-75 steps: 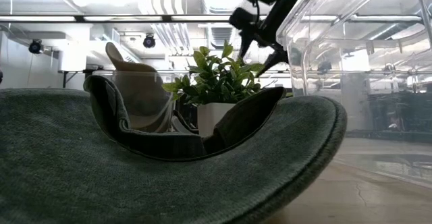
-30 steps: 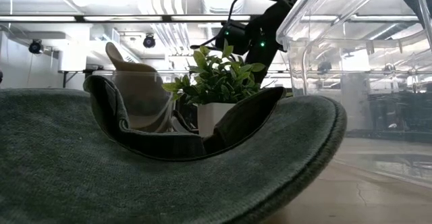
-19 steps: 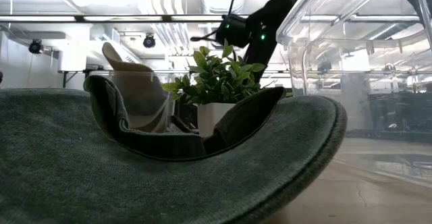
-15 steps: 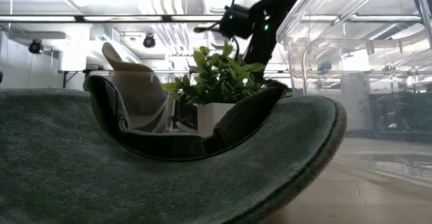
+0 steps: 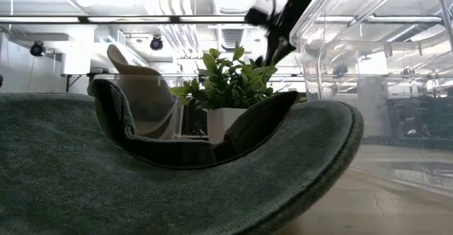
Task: Pick & Place hat
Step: Put the top green cap into the bottom transparent bin, then put the green cap into the bottom transparent bin
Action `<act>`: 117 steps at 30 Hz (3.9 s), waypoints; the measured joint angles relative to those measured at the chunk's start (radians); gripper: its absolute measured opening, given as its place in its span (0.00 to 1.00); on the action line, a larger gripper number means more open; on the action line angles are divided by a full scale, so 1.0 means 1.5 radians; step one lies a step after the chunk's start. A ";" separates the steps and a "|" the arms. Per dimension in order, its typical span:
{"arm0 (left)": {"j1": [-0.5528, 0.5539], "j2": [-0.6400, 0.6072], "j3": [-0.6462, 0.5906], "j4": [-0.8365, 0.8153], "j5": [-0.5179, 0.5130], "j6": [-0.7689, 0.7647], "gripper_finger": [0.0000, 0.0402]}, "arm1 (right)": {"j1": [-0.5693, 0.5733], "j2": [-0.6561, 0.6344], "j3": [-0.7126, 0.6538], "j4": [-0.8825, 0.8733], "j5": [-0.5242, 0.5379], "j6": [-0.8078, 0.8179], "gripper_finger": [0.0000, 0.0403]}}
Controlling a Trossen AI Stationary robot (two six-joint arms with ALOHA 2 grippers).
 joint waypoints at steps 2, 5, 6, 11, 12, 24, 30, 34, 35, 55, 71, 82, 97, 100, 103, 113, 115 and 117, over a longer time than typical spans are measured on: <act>0.000 0.000 0.000 0.000 0.000 0.003 0.51 | 0.004 -0.031 0.000 -0.016 -0.002 0.000 0.02; 0.000 0.000 0.000 0.002 -0.001 0.012 0.51 | 0.009 -0.081 0.000 -0.034 -0.028 0.000 0.03; 0.000 0.000 0.000 0.003 -0.003 0.012 0.51 | 0.012 -0.099 0.000 -0.041 -0.035 0.000 0.03; 0.000 0.000 0.000 0.005 -0.017 0.030 0.51 | 0.049 -0.184 0.000 -0.096 -0.044 0.001 0.03; 0.000 0.000 0.000 0.005 -0.023 0.029 0.51 | 0.060 -0.200 0.000 -0.111 -0.049 0.006 0.03; 0.000 0.004 0.000 0.019 -0.031 -0.016 0.51 | 0.315 -0.322 0.000 -0.205 0.000 0.192 0.03; 0.000 0.005 0.000 0.019 -0.031 -0.028 0.51 | 0.484 -0.320 0.000 -0.232 0.085 0.379 0.03; 0.000 0.007 0.000 0.018 -0.030 -0.016 0.51 | 0.595 -0.297 0.000 -0.235 0.152 0.503 0.03; 0.000 0.007 0.000 0.017 -0.030 -0.016 0.51 | 0.620 -0.288 0.000 -0.236 0.155 0.527 0.03; 0.000 0.016 0.000 0.017 -0.028 0.025 0.51 | 0.797 -0.080 -0.001 -0.333 0.116 0.802 0.03; 0.000 0.027 0.000 0.017 -0.028 0.028 0.51 | 0.790 -0.031 0.024 -0.318 0.069 0.816 0.03; 0.000 0.030 -0.001 0.017 -0.028 0.035 0.51 | 0.763 -0.028 0.022 -0.283 0.065 0.798 0.31; -0.001 0.059 -0.003 -0.128 0.243 -0.102 0.51 | 0.733 -0.057 0.136 -0.261 0.308 0.559 0.66; -0.005 0.068 -0.003 -0.188 0.276 -0.139 0.51 | 0.709 -0.072 0.151 -0.284 0.355 0.492 0.66; -0.010 0.082 -0.007 -0.254 0.291 -0.173 0.51 | 0.677 -0.095 0.154 -0.288 0.409 0.393 0.66; -0.110 0.094 -0.202 -0.194 0.298 -0.376 0.51 | 0.528 -0.204 0.154 -0.287 0.439 0.084 0.64; -0.150 0.094 -0.256 -0.137 0.298 -0.451 0.51 | 0.493 -0.232 0.154 -0.285 0.439 0.036 0.64; -0.196 0.095 -0.308 -0.066 0.292 -0.527 0.51 | 0.464 -0.259 0.154 -0.285 0.439 -0.009 0.65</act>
